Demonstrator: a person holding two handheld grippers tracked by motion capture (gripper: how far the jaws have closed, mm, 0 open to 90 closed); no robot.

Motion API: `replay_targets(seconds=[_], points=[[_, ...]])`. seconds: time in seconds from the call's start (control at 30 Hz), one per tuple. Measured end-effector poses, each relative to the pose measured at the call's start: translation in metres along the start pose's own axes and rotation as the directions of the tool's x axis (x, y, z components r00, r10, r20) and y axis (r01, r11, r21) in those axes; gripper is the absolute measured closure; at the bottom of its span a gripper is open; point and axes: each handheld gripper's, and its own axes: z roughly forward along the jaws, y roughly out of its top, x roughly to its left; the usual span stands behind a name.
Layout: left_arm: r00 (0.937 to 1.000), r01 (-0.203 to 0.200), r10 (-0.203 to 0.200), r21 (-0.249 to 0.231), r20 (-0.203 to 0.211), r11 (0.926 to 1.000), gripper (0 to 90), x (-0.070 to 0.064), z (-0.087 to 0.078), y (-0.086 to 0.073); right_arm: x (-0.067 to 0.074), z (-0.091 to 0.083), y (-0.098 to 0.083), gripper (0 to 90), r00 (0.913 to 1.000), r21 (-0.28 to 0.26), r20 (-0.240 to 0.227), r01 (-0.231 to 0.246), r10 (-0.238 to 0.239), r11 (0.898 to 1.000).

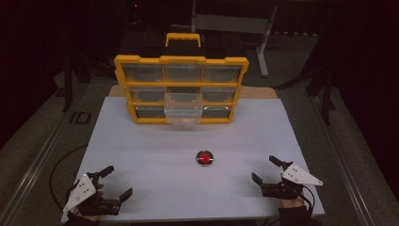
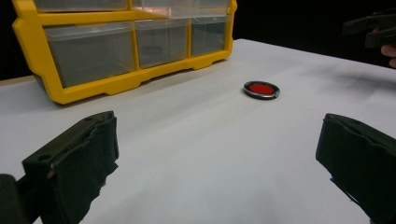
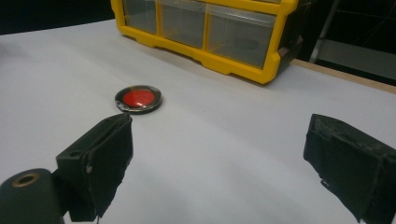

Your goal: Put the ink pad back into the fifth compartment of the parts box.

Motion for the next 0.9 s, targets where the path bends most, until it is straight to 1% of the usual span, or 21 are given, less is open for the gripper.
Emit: replay_targets(seconds=[0.2,0.3,0.33,0.5,0.57,0.7,0.73,0.9], points=[[1.0000,-0.002,0.002,0.006,0.007,1.0000,0.0,-0.001,0.001,0.001,0.000,0.001,0.002,8.4,0.9999,0.005,-0.015,0.004,-0.003,1.000],[1.0000,0.001,-0.001,0.008,0.009,1.0000,0.0,-0.001,0.001,0.001,0.001,0.001,0.001,8.4,0.9998,0.011,-0.022,0.005,-0.005,1.000],[0.9999,0.008,-0.008,0.014,0.011,0.9999,0.0,0.000,0.001,0.001,0.001,0.001,0.001,8.4,0.9997,0.010,-0.025,-0.003,0.003,1.000],[0.9998,0.016,-0.016,0.015,0.015,0.9998,0.0,-0.001,0.001,0.002,0.001,0.001,0.002,8.4,0.9996,0.013,-0.028,-0.005,0.005,1.000],[0.9998,0.012,-0.012,0.018,0.014,0.9998,0.0,-0.001,0.001,0.002,0.001,0.001,0.002,8.4,0.9997,0.010,-0.025,-0.007,0.007,1.000],[0.9994,0.025,-0.025,0.018,0.022,0.9995,0.0,-0.001,0.001,0.003,0.001,0.000,0.004,8.3,0.9994,0.007,-0.029,-0.021,0.021,1.000],[0.9992,0.033,-0.033,0.009,0.024,0.9994,0.0,0.000,0.000,0.003,0.002,-0.001,0.006,8.3,0.9992,0.000,-0.027,-0.029,0.029,1.000],[0.9995,0.027,-0.027,0.010,0.019,0.9996,0.0,0.000,0.000,0.003,0.002,-0.003,0.013,8.3,0.9995,0.010,-0.026,-0.017,0.017,1.000]])
